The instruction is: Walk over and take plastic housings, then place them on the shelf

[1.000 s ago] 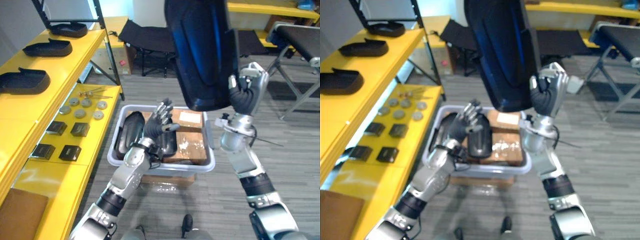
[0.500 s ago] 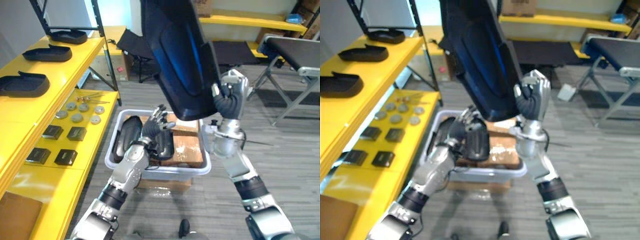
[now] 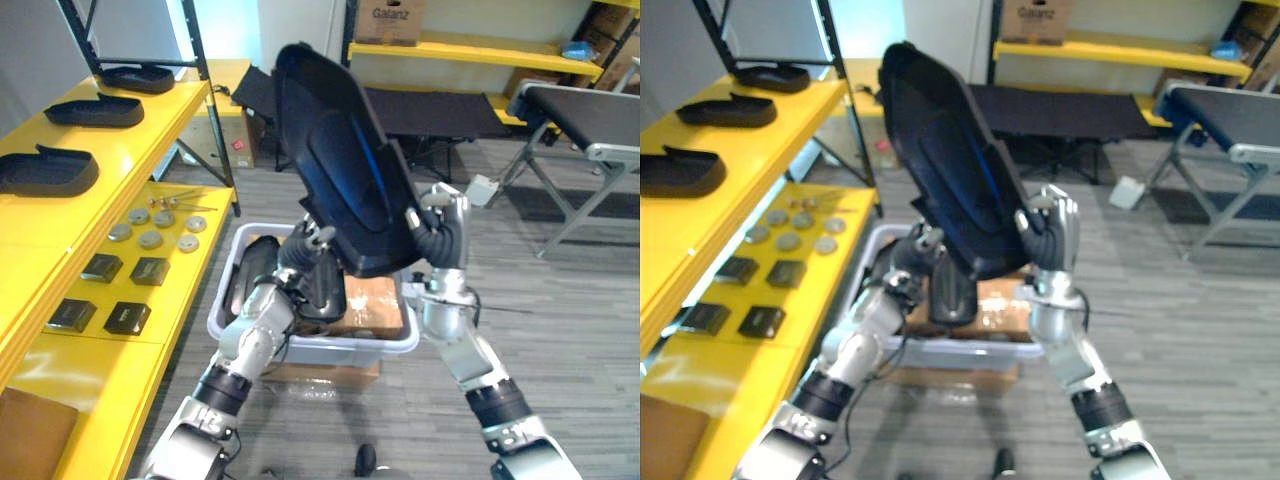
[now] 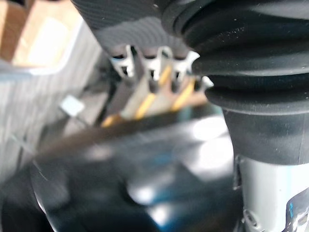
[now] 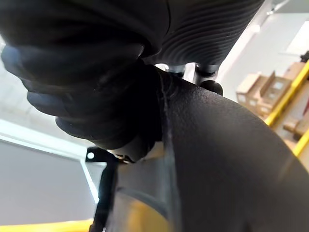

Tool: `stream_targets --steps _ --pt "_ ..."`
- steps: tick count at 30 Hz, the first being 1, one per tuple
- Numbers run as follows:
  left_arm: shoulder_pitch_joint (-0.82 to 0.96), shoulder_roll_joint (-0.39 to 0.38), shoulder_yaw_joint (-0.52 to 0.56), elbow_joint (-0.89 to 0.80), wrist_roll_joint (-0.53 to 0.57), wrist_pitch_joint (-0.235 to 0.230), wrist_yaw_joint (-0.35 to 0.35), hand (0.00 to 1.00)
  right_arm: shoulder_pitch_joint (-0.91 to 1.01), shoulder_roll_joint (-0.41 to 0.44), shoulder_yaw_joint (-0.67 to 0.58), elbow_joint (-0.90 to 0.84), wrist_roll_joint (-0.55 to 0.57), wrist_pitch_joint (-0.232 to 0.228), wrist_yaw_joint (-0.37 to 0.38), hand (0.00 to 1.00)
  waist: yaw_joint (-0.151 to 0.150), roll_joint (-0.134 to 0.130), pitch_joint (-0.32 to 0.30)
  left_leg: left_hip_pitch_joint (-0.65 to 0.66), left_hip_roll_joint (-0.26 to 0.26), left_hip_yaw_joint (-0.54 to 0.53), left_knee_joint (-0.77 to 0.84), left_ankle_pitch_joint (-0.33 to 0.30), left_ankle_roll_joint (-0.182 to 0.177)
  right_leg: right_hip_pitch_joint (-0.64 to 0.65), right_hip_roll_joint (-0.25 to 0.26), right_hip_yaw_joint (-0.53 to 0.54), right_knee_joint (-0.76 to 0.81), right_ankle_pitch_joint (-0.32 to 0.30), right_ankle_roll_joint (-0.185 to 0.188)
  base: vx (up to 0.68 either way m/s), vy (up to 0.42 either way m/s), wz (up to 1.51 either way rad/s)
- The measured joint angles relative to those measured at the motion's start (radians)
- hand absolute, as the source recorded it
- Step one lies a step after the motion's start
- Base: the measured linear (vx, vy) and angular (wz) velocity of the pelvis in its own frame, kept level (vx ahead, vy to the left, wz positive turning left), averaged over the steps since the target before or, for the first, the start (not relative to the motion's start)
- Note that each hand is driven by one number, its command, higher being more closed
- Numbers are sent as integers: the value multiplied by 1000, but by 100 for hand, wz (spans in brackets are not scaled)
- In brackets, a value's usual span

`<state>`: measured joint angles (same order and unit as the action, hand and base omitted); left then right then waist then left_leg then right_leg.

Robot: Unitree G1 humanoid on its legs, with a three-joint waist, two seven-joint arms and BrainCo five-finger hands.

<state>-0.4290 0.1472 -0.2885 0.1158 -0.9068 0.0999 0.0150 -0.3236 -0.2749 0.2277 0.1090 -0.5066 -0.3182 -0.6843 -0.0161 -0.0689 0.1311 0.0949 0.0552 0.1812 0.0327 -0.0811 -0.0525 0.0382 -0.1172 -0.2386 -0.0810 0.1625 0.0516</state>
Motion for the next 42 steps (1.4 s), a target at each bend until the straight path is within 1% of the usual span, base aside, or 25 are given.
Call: stream_targets --steps 2,7,8,10,15,19,22,23,25,26,28,29,31,33,37,38,41,42 --pt "2 0 0 -2 -33 13 -4 0 1 2 1 22 1 -19 7 100 1 0 0 7 0 7 -5 0 0 1 0 3 0 0 0 -19 21 -9" --pt "9 1 -1 -2 -37 35 -15 0 1 13 14 34 3 -56 6 100 0 1 0 10 -1 17 -7 1 0 0 -1 8 0 1 2 -11 14 -4" --pt "14 1 -1 -2 -35 38 -15 100 1 17 25 37 4 -64 6 100 0 1 0 10 -1 16 -7 1 0 0 -1 8 0 1 2 0 0 0" --pt "27 0 -4 -2 -34 41 -5 100 1 23 57 37 4 -78 8 100 0 1 0 10 -1 15 -7 1 0 0 -1 8 0 1 2 0 0 0" --pt "67 1 -7 -2 -25 39 24 100 7 41 110 40 26 -79 14 100 2 -1 -2 7 -5 5 -8 1 1 1 -4 0 0 1 2 -15 19 5" --pt "95 -1 -9 2 14 30 69 100 46 57 132 39 58 -80 30 100 1 2 -34 6 -4 -2 -10 1 1 0 -3 -3 -1 1 2 -5 7 2" --pt "101 -1 -10 6 21 -3 112 100 55 78 149 36 82 -80 32 100 -1 3 -40 6 -5 -2 -10 1 1 1 -4 -3 -3 1 2 0 0 0" --pt "102 -2 -12 6 22 -9 121 100 58 82 150 36 83 -80 32 100 0 2 -40 6 -5 -2 -10 1 1 1 -4 -3 -5 1 2 0 0 0" --pt "117 -9 -18 6 23 -35 142 100 75 103 152 31 92 -80 34 100 0 3 -40 6 -5 1 -11 1 1 0 -3 -4 -8 0 2 0 0 0" --pt "121 -12 -18 6 23 -39 148 100 81 107 152 29 94 -80 36 100 0 3 -40 7 -5 2 -12 2 1 -1 -3 -4 -8 -1 1 0 0 -5" --pt "131 -32 -16 5 23 -58 177 100 99 113 152 25 105 -80 40 100 0 4 -41 10 -4 16 -26 8 0 -6 -2 -3 -7 -2 0 -4 2 -6" --pt "143 -46 -15 3 23 -77 187 100 114 116 152 17 113 -80 44 100 -1 7 -46 9 -4 17 -29 11 -1 -10 -1 -3 -2 -2 0 6 3 -6" --pt "160 -63 -13 -3 24 -87 203 100 133 119 152 15 121 -90 52 100 -3 15 -51 10 -4 19 -30 12 -1 -12 0 -2 -1 -2 0 7 1 -2" --pt "183 -84 -8 -18 71 -101 209 100 157 122 152 15 140 -99 52 100 -5 27 -59 10 -4 21 -32 12 -1 -13 0 -2 -1 -2 0 0 0 0" --pt "200 -85 -7 -53 141 -114 209 100 183 134 150 -9 141 -100 52 100 -8 31 -62 10 -3 22 -32 12 -1 -13 1 -3 -1 -2 0 0 0 0" --pt "206 -85 -7 -70 162 -116 210 100 193 137 150 -22 142 -100 52 0 -8 31 -62 11 -3 22 -31 12 -1 -13 0 -3 -1 -2 0 0 0 0" --pt "207 -83 4 -95 248 -121 217 100 216 139 151 -28 146 -111 63 0 -8 31 -62 11 -4 22 -31 12 -1 -13 0 -3 -1 -2 0 -11 4 0" --pt "207 -78 8 -103 280 -124 218 100 228 139 151 -29 163 -111 82 0 -8 31 -62 11 -3 22 -31 12 -1 -13 0 -3 -1 -3 -1 0 0 0"
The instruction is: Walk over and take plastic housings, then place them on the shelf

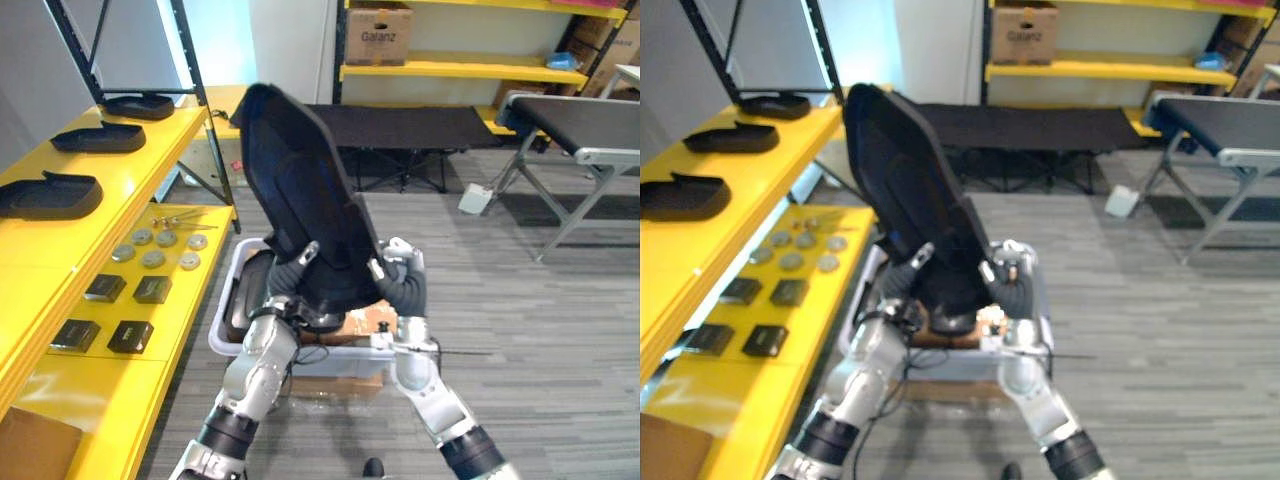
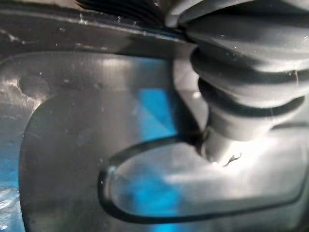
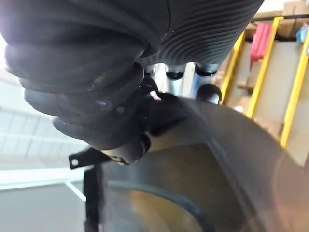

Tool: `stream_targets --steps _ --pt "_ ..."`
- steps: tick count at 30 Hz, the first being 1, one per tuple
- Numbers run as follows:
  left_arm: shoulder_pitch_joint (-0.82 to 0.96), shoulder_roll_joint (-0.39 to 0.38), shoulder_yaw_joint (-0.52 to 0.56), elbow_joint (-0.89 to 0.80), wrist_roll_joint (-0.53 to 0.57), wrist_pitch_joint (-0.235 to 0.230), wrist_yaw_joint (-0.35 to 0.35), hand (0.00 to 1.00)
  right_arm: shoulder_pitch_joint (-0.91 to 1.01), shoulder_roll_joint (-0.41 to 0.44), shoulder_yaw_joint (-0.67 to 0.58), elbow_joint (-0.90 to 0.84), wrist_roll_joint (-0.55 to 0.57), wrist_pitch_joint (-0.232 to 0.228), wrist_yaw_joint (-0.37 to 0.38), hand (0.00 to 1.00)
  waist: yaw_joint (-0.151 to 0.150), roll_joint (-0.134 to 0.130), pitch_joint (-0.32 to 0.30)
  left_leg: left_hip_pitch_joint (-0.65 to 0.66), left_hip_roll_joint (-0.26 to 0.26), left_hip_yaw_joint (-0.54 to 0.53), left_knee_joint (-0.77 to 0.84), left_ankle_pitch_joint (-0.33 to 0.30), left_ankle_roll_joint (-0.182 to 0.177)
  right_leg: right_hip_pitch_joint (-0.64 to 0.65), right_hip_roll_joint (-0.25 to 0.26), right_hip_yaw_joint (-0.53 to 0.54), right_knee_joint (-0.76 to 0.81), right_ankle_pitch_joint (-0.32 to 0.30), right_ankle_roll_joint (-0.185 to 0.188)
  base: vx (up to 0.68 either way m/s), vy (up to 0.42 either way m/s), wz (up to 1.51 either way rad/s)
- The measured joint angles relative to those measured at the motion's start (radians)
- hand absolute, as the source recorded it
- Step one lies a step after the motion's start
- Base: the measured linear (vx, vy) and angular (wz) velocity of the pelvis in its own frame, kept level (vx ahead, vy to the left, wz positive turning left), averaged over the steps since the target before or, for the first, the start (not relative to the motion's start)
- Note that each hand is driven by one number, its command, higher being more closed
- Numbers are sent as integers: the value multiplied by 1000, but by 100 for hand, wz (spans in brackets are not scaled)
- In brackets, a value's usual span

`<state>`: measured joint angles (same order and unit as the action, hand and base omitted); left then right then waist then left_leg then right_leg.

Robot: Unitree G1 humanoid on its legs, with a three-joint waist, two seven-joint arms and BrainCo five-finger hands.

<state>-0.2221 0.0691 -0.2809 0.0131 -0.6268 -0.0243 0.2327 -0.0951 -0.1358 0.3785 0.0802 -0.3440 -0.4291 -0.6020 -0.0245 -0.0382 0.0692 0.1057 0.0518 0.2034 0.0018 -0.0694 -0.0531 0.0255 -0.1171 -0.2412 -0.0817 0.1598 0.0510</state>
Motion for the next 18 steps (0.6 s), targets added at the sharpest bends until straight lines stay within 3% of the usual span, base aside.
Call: stream_targets --steps 5,8,13,15,18 --pt "0 1 28 -37 112 -23 30 100 62 -9 20 1 28 17 39 0 0 0 0 0 1 0 0 0 0 -1 1 0 0 -1 -1 0 0 0" --pt "5 4 34 -96 266 -35 43 100 72 -26 38 -9 86 24 78 0 3 0 0 0 0 0 -1 0 0 -1 0 -1 0 -1 -1 0 0 0" --pt "10 30 37 -163 481 -39 61 100 71 -85 -1 -159 239 95 243 0 9 0 0 5 -1 -2 0 0 0 6 -1 -3 0 0 0 0 0 0" --pt "40 55 34 -168 564 -37 72 100 50 -121 -53 -264 364 125 319 0 8 0 -1 14 -1 -1 -1 0 0 13 -1 -2 0 0 0 0 0 0" --pt "92 64 33 -167 653 -28 82 100 32 -136 -115 -328 454 127 352 0 8 -3 -9 14 -1 -2 -3 0 0 13 -1 -2 0 -2 3 0 0 0"
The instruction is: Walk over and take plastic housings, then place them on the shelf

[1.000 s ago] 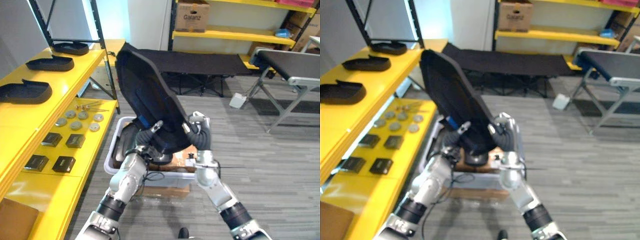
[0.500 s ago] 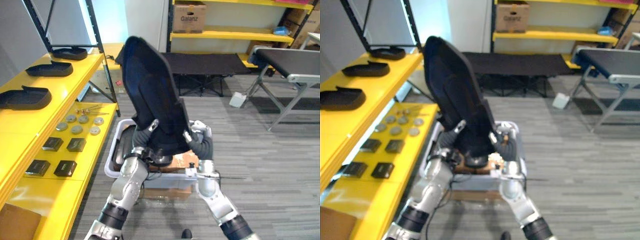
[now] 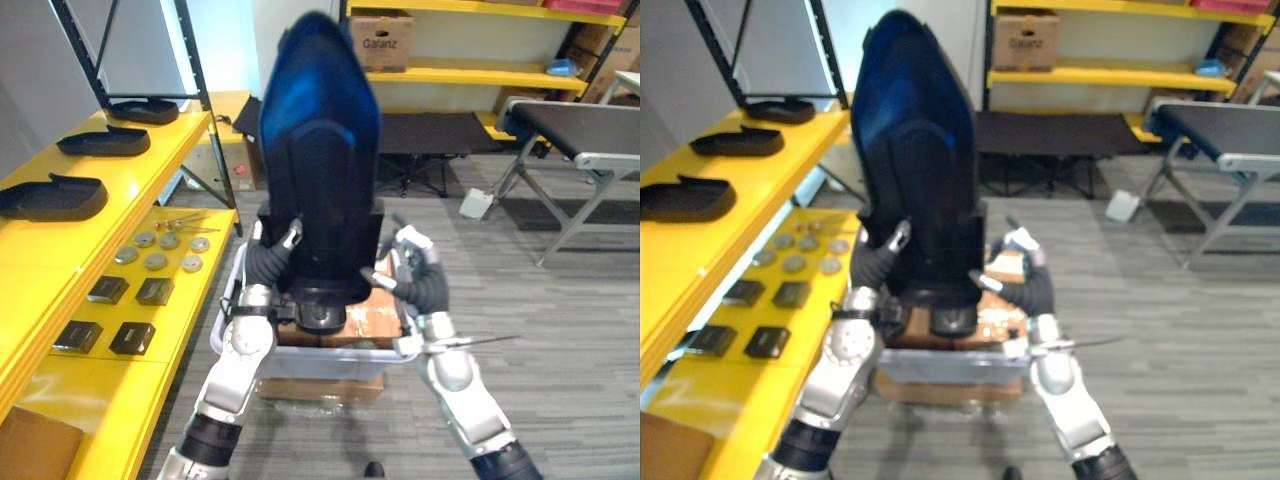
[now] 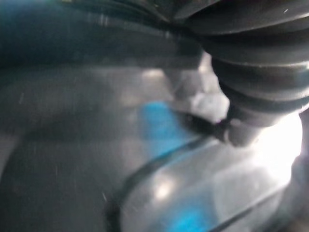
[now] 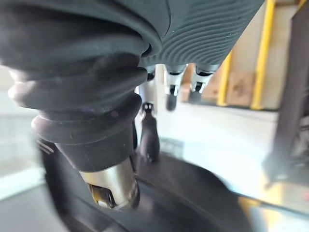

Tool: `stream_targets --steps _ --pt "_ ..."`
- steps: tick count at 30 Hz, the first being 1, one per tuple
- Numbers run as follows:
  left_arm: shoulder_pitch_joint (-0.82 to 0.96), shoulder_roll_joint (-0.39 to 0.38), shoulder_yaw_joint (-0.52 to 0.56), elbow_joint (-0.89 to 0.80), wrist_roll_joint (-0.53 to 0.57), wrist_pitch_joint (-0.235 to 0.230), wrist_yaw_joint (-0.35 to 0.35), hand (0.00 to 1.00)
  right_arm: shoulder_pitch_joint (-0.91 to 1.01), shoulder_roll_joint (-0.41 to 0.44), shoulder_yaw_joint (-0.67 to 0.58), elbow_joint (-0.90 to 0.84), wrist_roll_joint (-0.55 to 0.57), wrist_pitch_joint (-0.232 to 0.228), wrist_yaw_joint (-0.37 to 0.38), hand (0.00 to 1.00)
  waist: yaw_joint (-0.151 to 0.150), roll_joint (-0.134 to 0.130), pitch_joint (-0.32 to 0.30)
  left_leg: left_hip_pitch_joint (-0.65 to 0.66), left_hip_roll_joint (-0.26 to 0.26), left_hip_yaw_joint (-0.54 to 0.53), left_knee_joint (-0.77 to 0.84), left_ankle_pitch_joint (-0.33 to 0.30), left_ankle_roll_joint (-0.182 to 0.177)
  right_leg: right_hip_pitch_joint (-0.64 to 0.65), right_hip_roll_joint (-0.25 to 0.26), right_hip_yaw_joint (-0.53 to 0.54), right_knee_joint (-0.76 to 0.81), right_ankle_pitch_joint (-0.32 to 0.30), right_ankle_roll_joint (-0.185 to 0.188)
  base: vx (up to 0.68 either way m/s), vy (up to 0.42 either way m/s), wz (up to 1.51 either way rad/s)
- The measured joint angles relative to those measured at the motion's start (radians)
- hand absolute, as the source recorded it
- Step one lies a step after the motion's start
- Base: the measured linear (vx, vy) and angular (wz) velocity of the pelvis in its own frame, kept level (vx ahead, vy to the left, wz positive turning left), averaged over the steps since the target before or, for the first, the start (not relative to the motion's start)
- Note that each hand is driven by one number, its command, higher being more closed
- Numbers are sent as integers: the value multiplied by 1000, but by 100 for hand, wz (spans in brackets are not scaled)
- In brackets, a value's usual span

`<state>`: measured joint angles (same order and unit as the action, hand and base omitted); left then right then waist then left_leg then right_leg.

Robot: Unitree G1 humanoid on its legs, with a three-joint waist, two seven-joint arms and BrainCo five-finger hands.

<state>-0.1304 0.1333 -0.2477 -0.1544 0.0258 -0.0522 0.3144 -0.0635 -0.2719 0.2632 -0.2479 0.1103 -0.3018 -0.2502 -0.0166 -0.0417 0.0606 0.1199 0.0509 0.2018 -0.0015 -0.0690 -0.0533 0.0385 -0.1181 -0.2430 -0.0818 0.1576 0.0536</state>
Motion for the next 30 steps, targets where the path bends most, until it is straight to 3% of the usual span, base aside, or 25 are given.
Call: stream_targets --steps 3,5,7,9,10,12,14,18,21,25,30 --pt "52 10 1 2 72 4 30 100 0 -1 -61 -38 95 -10 39 0 0 4 -12 3 -1 1 -9 3 0 -1 -1 0 0 -5 6 0 0 0" --pt "61 18 7 8 115 5 40 100 0 -1 -93 -54 213 -29 106 0 0 4 -12 3 -1 1 -10 4 0 -1 -1 0 0 -5 7 0 0 0" --pt "69 18 40 26 163 4 50 100 0 -2 -130 -70 486 -37 314 0 -1 4 -12 4 -1 1 -12 4 0 -1 0 0 0 -5 7 0 0 0" --pt "90 14 72 39 189 -8 61 100 6 -1 -177 -80 646 -38 443 0 -1 4 -13 4 -1 1 -16 4 0 -1 0 0 0 -5 6 0 0 0" --pt "104 14 92 48 189 -16 65 100 17 0 -216 -86 690 -34 491 0 -1 5 -13 4 -2 1 -24 7 0 -1 0 0 0 -6 7 0 0 0" --pt "130 14 128 64 188 -34 70 100 43 13 -277 -86 702 -31 514 0 -2 5 -13 6 -3 1 -30 8 1 -1 0 0 0 -7 9 0 0 0" --pt "156 11 161 76 176 -57 74 100 86 41 -335 -75 692 -17 490 0 -2 5 -13 9 -3 1 -38 9 2 -2 0 0 0 -8 10 0 0 0" --pt "235 -21 219 51 101 -156 75 100 221 124 -413 56 505 78 350 0 -5 5 -13 18 -6 6 -45 9 2 -3 -1 5 0 -10 12 29 9 -2" --pt "319 -63 251 -39 50 -218 79 100 331 177 -414 125 403 106 284 0 -9 13 -9 21 -6 15 -56 7 3 -5 0 13 0 -13 15 9 3 -7" --pt "370 -76 284 -108 10 -288 110 100 362 202 -420 141 345 66 245 0 -16 18 -7 22 -7 23 -55 1 3 -7 0 21 0 -14 16 -9 0 -7" --pt "370 -87 336 -186 16 -306 145 100 334 205 -411 141 344 22 253 0 -14 24 -3 20 -8 3 -56 0 4 -1 -3 8 0 -18 16 -13 -5 6"
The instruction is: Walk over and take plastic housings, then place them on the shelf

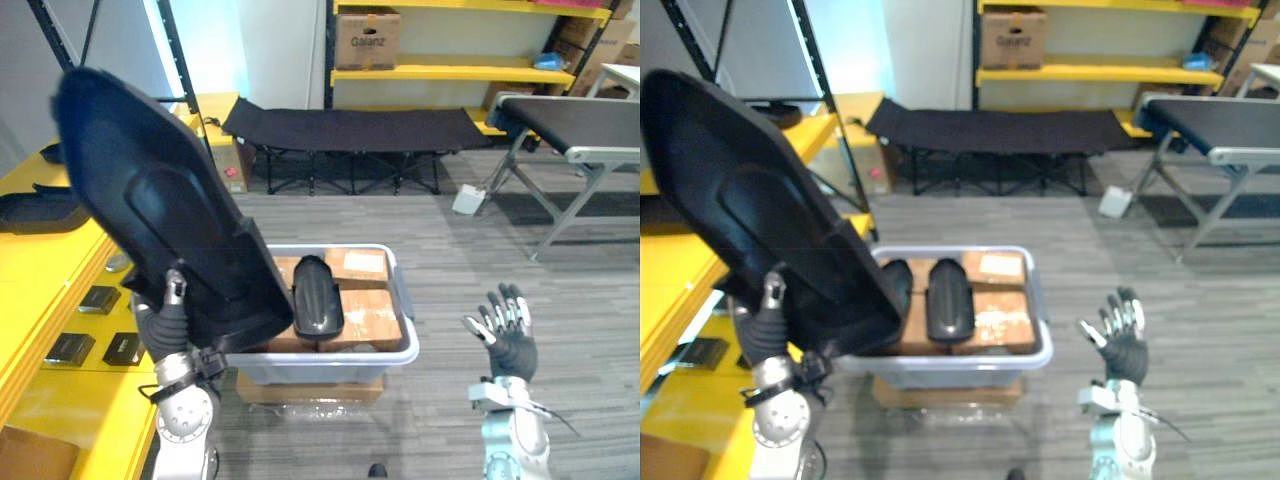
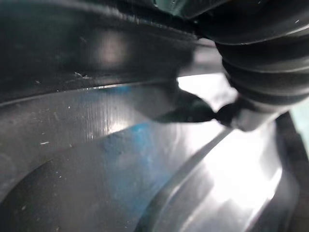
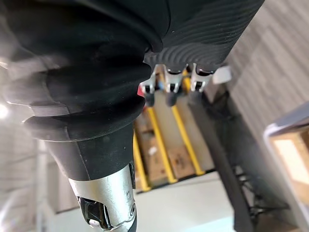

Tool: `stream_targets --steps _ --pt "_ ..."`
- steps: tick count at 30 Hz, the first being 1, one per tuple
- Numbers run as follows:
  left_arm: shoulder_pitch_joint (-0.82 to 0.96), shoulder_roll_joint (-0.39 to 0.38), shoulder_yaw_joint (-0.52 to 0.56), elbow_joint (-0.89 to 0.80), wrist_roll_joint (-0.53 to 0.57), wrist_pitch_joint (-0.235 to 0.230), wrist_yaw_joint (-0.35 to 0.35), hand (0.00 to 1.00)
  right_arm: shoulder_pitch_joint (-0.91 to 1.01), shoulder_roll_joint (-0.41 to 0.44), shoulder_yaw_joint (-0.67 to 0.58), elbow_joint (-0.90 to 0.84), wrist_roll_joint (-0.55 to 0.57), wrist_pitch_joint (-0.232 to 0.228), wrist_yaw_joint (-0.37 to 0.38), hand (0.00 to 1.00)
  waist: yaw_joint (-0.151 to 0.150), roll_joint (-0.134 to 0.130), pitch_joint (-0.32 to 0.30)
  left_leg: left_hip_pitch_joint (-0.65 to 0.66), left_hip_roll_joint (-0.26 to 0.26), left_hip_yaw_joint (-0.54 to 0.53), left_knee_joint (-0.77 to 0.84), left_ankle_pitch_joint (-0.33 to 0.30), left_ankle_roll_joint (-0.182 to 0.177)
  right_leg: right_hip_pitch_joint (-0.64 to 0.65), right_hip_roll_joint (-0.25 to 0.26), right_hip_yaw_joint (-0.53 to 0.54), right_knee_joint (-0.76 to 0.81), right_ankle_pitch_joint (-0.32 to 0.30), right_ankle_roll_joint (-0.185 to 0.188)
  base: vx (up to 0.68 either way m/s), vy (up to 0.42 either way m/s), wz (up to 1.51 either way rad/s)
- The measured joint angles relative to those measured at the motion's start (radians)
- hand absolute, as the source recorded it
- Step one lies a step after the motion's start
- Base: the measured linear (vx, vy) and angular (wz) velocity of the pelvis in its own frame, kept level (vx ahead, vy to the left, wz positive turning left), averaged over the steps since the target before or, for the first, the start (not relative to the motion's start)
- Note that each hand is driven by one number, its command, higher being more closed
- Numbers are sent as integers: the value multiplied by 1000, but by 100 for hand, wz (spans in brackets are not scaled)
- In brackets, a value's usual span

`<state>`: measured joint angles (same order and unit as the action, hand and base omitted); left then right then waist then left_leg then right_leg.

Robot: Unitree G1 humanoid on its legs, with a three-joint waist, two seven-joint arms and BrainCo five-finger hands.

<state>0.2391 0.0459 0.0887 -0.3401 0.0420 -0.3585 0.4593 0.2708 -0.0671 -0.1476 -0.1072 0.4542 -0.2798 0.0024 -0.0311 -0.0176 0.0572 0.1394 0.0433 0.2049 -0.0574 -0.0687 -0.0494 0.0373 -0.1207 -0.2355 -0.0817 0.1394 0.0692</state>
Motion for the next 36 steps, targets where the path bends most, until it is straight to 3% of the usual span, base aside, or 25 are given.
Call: stream_targets --steps 6,9,10,14,17,19,21,23,24,25,26,30,32,33,34,36 --pt "13 -21 79 -125 24 34 65 100 -133 -19 126 31 0 1 3 0 24 17 10 -22 0 -63 2 10 -2 14 -6 -69 0 -16 2 -1 -17 30" --pt "53 -38 130 -156 53 46 72 100 -210 -20 204 101 -18 9 -5 0 55 15 11 -38 -2 -119 9 13 -1 33 -10 -124 0 -25 7 44 -17 57" --pt "77 -58 151 -174 53 50 74 100 -243 -20 233 128 -18 16 -6 0 79 13 13 -50 -6 -146 20 13 -1 36 -14 -146 0 -25 8 50 -5 57" --pt "105 -67 185 -188 56 45 69 100 -310 -21 290 174 -29 22 -37 0 116 10 17 -70 -23 -211 31 17 4 62 -31 -209 0 -32 18 26 23 56" --pt "114 -62 216 -205 56 5 54 100 -363 -22 308 198 -47 22 -78 0 142 7 19 -73 -41 -236 31 19 14 74 -42 -229 1 -33 20 -4 50 32" --pt "109 -40 220 -216 55 -14 36 100 -373 -26 305 197 -48 22 -94 0 138 5 21 -80 -55 -265 29 16 27 84 -53 -223 2 -38 26 -35 57 30" --pt "93 -17 198 -215 54 -15 32 100 -362 -35 293 193 -50 22 -96 0 126 12 28 -89 -60 -312 29 9 36 81 -61 -144 43 -67 30 -4 83 69" --pt "52 12 174 -206 50 -17 23 100 -330 -36 260 162 -59 22 -95 0 100 3 42 -102 -67 -383 29 18 35 81 -61 -21 95 -134 18 82 100 106" --pt "28 30 171 -201 49 -21 13 100 -313 -37 240 141 -59 22 -92 0 96 -25 44 -112 -77 -420 28 27 26 76 -67 18 119 -189 25 99 -27 98" --pt "19 33 172 -187 49 -25 8 100 -313 -38 217 139 -59 22 -86 0 98 -44 47 -122 -83 -443 31 41 13 74 -70 6 139 -217 60 67 -87 87" --pt "20 25 171 -176 46 -24 5 100 -313 -41 203 138 -58 21 -81 0 100 -48 44 -123 -78 -455 33 49 3 70 -66 -12 149 -220 60 65 -112 65" --pt "85 6 165 -164 44 -9 -2 100 -318 -72 171 138 -57 21 -36 0 106 -17 65 -140 -69 -493 75 55 -9 107 -48 -70 165 -231 41 44 -68 49" --pt "82 -9 157 -164 44 -11 -9 100 -319 -76 160 138 -59 15 -25 0 100 -11 82 -144 -69 -453 97 58 -15 154 -55 -124 164 -235 35 23 -24 83" --pt "74 -14 140 -162 44 -13 -14 100 -317 -75 142 138 -61 13 -25 0 90 -8 92 -158 -64 -362 109 58 -14 182 -55 -170 165 -241 26 -16 3 132" --pt "63 -13 124 -150 44 -26 -27 100 -316 -72 115 138 -67 11 -26 0 74 -6 99 -183 -34 -234 128 29 9 205 -51 -219 165 -244 21 -33 4 133" --pt "58 -13 117 -119 44 -43 -49 100 -308 -74 89 129 -67 9 -27 0 65 7 111 -202 33 -18 161 25 16 229 -50 -287 176 -245 21 -27 -9 117"
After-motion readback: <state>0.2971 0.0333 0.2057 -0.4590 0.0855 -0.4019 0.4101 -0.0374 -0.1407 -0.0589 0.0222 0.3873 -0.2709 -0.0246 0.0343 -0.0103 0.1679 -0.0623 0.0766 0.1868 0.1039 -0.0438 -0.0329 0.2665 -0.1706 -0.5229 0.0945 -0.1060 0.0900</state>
